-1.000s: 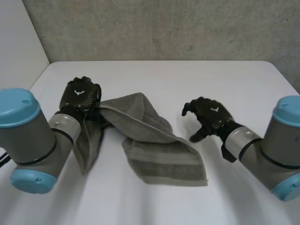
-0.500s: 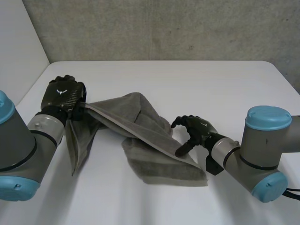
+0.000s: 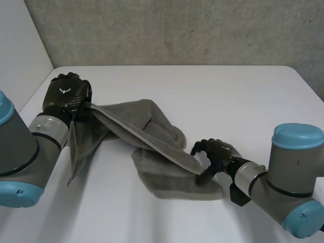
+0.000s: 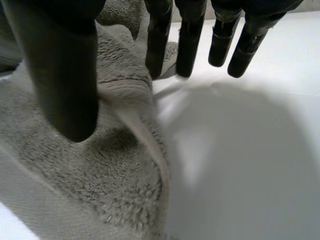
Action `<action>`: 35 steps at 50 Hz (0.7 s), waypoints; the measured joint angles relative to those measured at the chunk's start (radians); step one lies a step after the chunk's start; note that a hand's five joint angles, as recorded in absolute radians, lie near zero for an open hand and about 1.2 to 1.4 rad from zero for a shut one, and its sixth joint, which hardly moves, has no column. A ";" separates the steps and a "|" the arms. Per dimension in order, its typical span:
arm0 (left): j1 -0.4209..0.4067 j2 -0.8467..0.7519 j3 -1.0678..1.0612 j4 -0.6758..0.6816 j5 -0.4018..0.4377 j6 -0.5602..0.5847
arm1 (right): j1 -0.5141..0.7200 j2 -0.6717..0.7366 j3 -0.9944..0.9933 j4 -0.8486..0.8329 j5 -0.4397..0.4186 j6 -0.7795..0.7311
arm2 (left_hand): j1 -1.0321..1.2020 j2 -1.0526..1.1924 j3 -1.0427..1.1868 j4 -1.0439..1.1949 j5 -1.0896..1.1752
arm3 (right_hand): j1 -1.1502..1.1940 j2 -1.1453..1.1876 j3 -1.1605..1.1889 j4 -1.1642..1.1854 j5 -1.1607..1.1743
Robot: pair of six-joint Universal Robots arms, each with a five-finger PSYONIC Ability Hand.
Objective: Fold the towel.
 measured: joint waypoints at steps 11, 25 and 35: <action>0.007 0.000 -0.022 0.001 0.001 0.000 | 0.009 0.017 -0.050 -0.089 0.015 0.020 | 0.000 0.001 0.000 0.000 0.000 | 0.732 0.713 0.000 0.000 0.727; 0.000 -0.149 -0.042 0.013 -0.005 0.007 | -0.233 -0.309 0.067 -0.041 -0.213 -0.008 | -0.246 -0.282 0.000 0.000 -0.265 | 0.732 0.724 0.000 0.000 0.739; -0.045 -0.212 -0.028 0.016 -0.015 0.012 | -0.325 -0.396 0.145 -0.019 -0.253 -0.101 | -0.500 -0.527 0.000 0.000 -0.543 | 0.732 0.724 0.000 0.000 0.739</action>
